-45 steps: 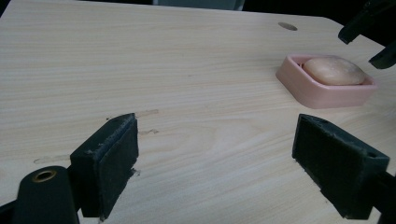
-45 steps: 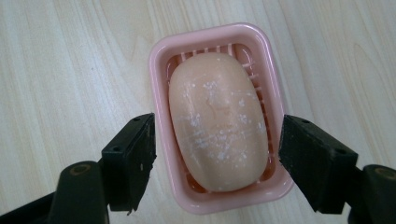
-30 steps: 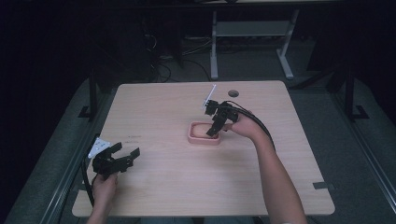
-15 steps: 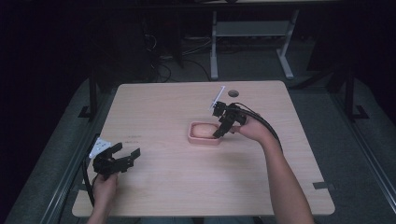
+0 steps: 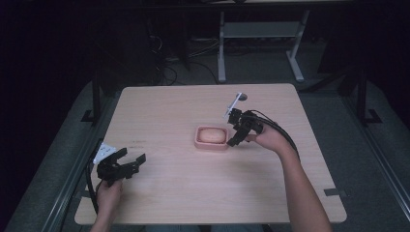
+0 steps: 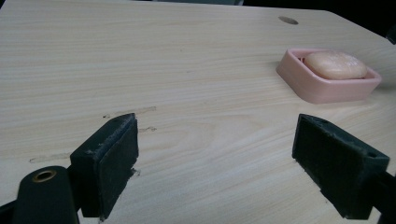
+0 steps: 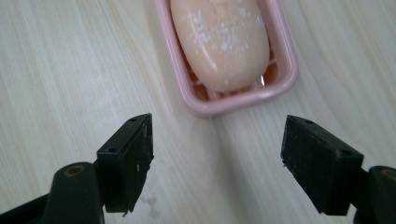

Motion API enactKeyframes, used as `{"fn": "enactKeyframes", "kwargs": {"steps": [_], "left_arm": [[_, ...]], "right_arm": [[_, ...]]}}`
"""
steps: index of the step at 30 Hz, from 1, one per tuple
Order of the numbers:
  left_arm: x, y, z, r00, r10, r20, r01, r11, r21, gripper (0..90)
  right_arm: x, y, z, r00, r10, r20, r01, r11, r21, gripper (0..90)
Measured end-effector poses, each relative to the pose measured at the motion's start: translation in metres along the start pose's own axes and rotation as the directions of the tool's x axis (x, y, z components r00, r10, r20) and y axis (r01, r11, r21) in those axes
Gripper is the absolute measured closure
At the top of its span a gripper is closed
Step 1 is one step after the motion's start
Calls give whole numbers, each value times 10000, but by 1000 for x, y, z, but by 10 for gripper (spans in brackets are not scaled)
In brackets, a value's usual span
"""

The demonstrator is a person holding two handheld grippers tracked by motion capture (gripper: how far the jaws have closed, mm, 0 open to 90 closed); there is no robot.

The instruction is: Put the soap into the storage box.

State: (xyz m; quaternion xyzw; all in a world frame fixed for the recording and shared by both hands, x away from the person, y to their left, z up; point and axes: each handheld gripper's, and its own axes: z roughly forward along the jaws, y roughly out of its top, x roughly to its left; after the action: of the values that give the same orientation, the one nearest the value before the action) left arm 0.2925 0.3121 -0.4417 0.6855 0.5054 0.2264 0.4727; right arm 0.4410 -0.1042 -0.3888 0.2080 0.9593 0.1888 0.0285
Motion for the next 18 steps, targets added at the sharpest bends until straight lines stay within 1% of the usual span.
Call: {"fn": "enactKeyframes", "kwargs": {"steps": [2,3,10,13,18], "left_arm": [[0,0,0,10000,-11,-2,11,10000,9,142],[0,0,0,10000,-12,-7,12,10000,2,142],[0,0,0,10000,-10,-14,10,10000,12,142],[0,0,0,10000,-3,-7,3,10000,13,142],[0,0,1,10000,4,-17,-4,10000,27,142]], "right_arm": [[0,-3,-1,10000,18,43,-18,10000,72,241],[1,-5,-2,10000,12,99,-12,10000,-10,241],[1,-18,-5,9998,210,75,-209,9996,-177,242],[1,-23,-5,9996,278,66,-278,9996,-22,241],[2,-30,-6,9995,306,116,-303,9993,-223,241]]}}
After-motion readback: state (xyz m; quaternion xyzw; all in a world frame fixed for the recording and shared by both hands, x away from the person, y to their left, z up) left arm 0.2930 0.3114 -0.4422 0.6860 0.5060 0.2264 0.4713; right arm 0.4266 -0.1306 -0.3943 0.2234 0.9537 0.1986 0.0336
